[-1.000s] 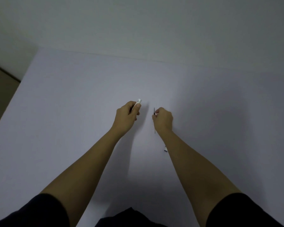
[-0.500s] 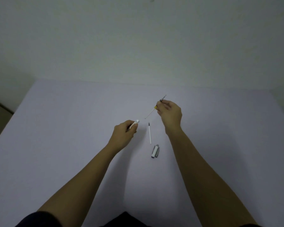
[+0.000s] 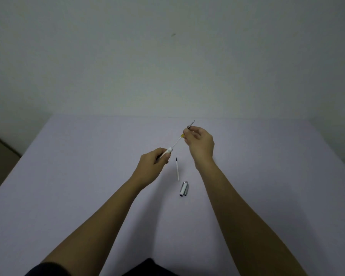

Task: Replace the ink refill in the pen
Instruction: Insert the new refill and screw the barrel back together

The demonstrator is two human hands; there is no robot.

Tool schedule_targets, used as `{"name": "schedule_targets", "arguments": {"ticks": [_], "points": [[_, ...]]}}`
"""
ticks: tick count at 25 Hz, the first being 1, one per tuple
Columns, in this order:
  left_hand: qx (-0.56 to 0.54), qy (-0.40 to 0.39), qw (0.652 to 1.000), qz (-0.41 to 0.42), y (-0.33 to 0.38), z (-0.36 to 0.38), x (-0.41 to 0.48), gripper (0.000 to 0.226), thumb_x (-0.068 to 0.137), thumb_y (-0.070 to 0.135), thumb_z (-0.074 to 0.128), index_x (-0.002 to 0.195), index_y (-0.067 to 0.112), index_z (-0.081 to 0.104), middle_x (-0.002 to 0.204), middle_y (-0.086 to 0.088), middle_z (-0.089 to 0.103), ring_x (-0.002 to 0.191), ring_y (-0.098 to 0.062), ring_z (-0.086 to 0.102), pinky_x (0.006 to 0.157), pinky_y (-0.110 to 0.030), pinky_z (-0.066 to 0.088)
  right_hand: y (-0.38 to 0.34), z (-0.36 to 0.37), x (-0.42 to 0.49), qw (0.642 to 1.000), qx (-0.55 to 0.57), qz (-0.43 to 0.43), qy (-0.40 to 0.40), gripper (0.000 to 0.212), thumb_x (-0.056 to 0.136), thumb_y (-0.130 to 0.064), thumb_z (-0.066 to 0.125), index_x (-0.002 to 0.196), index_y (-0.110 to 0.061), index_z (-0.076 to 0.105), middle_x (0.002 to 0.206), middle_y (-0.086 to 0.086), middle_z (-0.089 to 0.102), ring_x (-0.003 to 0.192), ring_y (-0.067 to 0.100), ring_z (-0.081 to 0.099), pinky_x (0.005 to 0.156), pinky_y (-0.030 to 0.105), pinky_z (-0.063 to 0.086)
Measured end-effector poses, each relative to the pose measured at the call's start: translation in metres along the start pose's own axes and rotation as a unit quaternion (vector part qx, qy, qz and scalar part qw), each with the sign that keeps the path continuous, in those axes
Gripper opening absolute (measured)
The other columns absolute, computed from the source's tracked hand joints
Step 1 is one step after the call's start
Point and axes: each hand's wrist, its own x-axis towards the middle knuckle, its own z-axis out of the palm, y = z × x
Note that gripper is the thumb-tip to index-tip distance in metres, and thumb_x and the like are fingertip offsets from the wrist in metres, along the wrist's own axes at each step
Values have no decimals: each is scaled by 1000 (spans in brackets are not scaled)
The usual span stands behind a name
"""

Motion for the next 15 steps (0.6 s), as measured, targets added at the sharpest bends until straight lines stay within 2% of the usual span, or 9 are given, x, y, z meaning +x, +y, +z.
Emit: {"name": "schedule_targets", "arguments": {"ticks": [2, 4, 7, 11, 15], "points": [[-9, 13, 1000, 8, 5, -2, -3, 12, 94, 33, 48, 95, 30, 60, 76, 12, 64, 59, 4, 54, 55, -4, 41, -1, 0, -3, 999, 10, 7, -29, 5, 82, -21, 66, 87, -20, 63, 79, -5, 70, 78, 10, 69, 85, 32, 56], [-26, 43, 999, -4, 10, -4, -4, 14, 93, 33, 50, 104, 30, 57, 78, 11, 67, 61, 2, 55, 53, -8, 41, -3, -1, -7, 996, 29, 29, -78, 3, 82, -20, 66, 84, -20, 64, 84, 1, 72, 86, 17, 69, 86, 31, 55], [-32, 67, 997, -11, 15, -9, -3, 10, 91, 35, 52, 93, 28, 58, 78, 11, 70, 65, -11, 60, 56, -19, 46, -6, -1, -14, 991, 14, 32, -128, 8, 83, -31, 65, 78, -25, 67, 82, -4, 73, 83, 12, 71, 81, 28, 56], [-42, 75, 996, 22, 17, -12, -3, 11, 92, 36, 52, 87, 30, 59, 77, 13, 69, 63, 0, 59, 57, -8, 45, -9, -1, -17, 991, -47, -13, -121, 17, 82, -37, 64, 70, -27, 69, 76, -6, 73, 82, 11, 70, 82, 29, 54], [-46, 82, 995, 14, 14, -10, -1, 14, 94, 33, 50, 95, 24, 60, 78, 12, 68, 61, 4, 57, 57, -4, 43, -5, -3, -15, 978, -73, 3, -194, 21, 81, -47, 63, 76, -28, 71, 81, -6, 74, 85, 10, 69, 83, 27, 55]]}}
